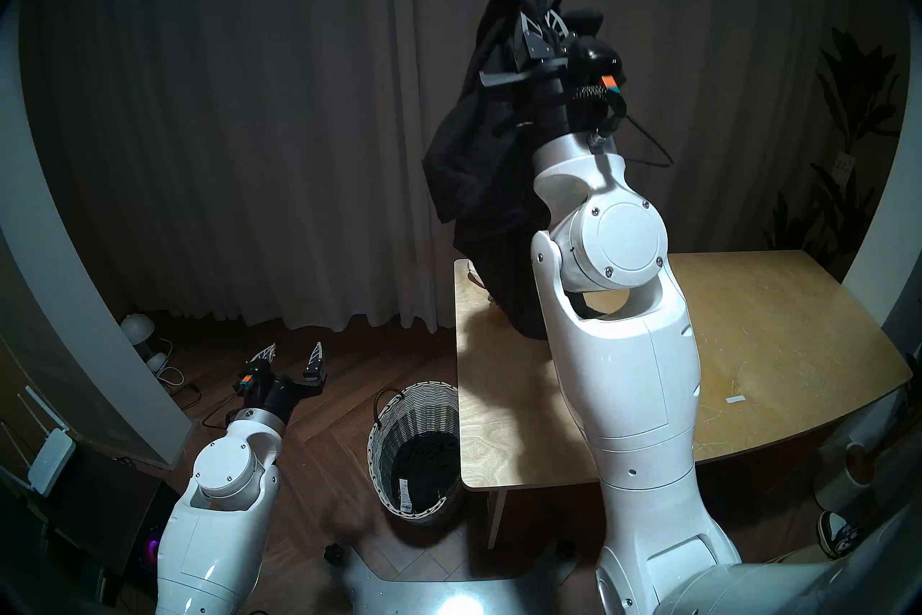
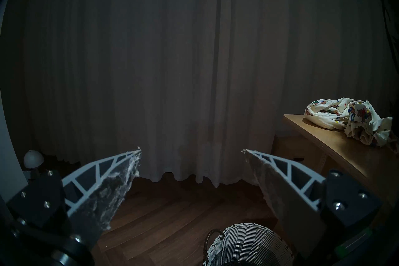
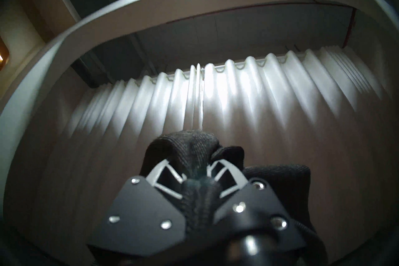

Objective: Toss clothes into the laundry hamper

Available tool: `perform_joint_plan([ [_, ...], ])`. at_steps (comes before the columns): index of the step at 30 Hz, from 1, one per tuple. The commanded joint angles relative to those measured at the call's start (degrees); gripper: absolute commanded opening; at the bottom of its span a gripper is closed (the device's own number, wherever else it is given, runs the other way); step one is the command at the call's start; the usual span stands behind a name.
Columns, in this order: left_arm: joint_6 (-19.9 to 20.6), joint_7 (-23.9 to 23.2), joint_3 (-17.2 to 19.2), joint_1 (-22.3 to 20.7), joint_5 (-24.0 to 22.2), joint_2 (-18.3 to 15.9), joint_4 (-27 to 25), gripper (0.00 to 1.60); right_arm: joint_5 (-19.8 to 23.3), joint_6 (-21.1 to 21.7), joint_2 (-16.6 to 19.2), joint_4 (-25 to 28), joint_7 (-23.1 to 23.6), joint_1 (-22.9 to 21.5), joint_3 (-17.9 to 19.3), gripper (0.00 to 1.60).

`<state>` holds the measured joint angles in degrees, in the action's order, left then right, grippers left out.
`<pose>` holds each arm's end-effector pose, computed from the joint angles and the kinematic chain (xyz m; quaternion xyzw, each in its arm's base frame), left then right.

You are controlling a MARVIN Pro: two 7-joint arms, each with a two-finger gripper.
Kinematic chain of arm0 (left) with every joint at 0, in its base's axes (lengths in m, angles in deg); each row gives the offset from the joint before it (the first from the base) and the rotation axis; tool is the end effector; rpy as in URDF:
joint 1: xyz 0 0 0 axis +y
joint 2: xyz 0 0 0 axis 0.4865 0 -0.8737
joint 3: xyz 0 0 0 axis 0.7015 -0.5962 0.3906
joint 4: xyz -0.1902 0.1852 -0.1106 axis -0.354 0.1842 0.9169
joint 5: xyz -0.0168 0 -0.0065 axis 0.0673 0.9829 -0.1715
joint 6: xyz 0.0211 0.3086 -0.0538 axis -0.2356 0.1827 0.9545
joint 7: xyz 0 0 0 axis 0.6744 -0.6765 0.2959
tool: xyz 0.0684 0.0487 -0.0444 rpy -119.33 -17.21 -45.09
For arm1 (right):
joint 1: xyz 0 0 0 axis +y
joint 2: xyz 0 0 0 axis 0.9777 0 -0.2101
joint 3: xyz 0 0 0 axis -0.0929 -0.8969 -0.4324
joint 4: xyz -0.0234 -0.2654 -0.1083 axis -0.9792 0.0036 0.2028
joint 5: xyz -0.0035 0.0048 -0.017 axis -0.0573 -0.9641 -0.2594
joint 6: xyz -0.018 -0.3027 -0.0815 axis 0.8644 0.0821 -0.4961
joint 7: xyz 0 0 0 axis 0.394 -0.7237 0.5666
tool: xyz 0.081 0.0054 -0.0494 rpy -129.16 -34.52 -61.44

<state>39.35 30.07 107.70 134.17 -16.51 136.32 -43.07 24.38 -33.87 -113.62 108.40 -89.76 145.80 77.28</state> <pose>0.3446 0.0631 -0.3547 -0.7425 -0.0245 -0.6693 0.0051 0.3858 0.0731 0.0443 -0.3209 -0.0538 -0.9396 0.1064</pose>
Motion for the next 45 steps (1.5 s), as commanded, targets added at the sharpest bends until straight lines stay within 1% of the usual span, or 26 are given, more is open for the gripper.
perform_joint_plan([
  [1,-0.32,0.07,0.59,-0.64,-0.15,-0.26,-0.63,1.6,-0.48,0.49,-3.39,3.47,-1.04,-6.18,-1.8,0.0],
  [2,-0.33,0.09,0.73,-0.67,-0.15,-0.27,-0.57,1.6,-0.59,0.67,-3.65,3.38,-1.26,-7.69,-2.14,0.0],
  [5,-0.34,0.18,1.03,-0.75,-0.15,-0.3,-0.45,1.6,-0.84,0.86,-4.42,3.48,-1.78,-7.92,-2.9,0.0],
  [6,-0.34,0.22,1.19,-0.78,-0.16,-0.31,-0.39,1.6,-1.04,1.14,-4.68,3.18,-2.02,-9.47,-3.22,0.0],
  [8,-0.33,0.29,1.43,-0.78,-0.17,-0.35,-0.27,1.6,-1.32,1.41,-5.17,3.02,-2.38,-9.61,-3.7,0.0],
  [9,-0.33,0.32,1.57,-0.76,-0.17,-0.37,-0.21,1.6,-1.53,1.74,-5.39,2.67,-2.62,-10.94,-3.98,0.0],
  [13,-0.32,0.48,2.09,-0.71,-0.18,-0.5,0.05,1.6,-2.16,2.78,-6.32,1.81,-3.37,-12.54,-4.95,0.0],
  [15,-0.32,0.57,2.42,-0.68,-0.2,-0.59,0.19,1.6,-2.61,3.52,-6.82,0.9,-3.79,-14.38,-5.6,0.0],
  [16,-0.31,0.6,2.55,-0.64,-0.22,-0.62,0.3,1.6,-2.76,3.68,-7.15,0.76,-3.96,-13.41,-5.94,0.0],
  [17,-0.31,0.63,2.67,-0.6,-0.23,-0.65,0.39,1.6,-3.0,4.15,-7.3,0.0,-4.17,-15.27,-6.25,0.0],
  [18,-0.28,0.66,2.77,-0.55,-0.26,-0.66,0.49,1.6,-3.19,4.35,-7.6,-0.34,-4.32,-14.85,-6.66,0.0],
  [19,-0.28,0.69,2.9,-0.53,-0.3,-0.67,0.6,1.6,-3.44,4.78,-7.85,-1.08,-4.53,-16.14,-7.09,0.0],
  [21,-0.28,0.75,3.12,-0.48,-0.37,-0.69,0.76,1.6,-3.84,5.33,-8.48,-2.24,-4.87,-16.44,-7.98,0.0],
  [22,-0.27,0.79,3.27,-0.44,-0.4,-0.71,0.89,1.6,-4.1,5.77,-8.79,-3.24,-5.07,-17.6,-8.51,0.0],
  [25,-0.23,0.9,3.56,-0.31,-0.49,-0.75,1.23,1.6,-4.68,6.63,-9.63,-5.36,-5.54,-18.72,-9.72,0.0],
  [36,-0.2,1.34,5.03,0.28,-1.5,-0.82,2.77,1.6,-7.19,10.37,-13.66,-15.99,-7.86,-24.66,-14.69,0.0],
  [37,-0.21,1.36,5.13,0.28,-1.62,-0.83,2.86,1.6,-7.37,10.58,-14.09,-16.69,-8.08,-24.52,-14.96,0.0],
  [38,-0.23,1.4,5.27,0.27,-1.78,-0.84,2.96,1.6,-7.64,11.01,-14.39,-17.97,-8.34,-25.77,-15.32,0.0],
  [44,-0.37,1.52,5.98,0.12,-2.73,-0.85,3.34,1.6,-9.06,12.8,-16.89,-24.09,-9.95,-28.37,-16.43,0.0],
  [45,-0.39,1.54,6.1,0.1,-2.92,-0.85,3.39,1.6,-9.33,13.22,-17.27,-25.42,-10.29,-29.39,-16.53,0.0],
])
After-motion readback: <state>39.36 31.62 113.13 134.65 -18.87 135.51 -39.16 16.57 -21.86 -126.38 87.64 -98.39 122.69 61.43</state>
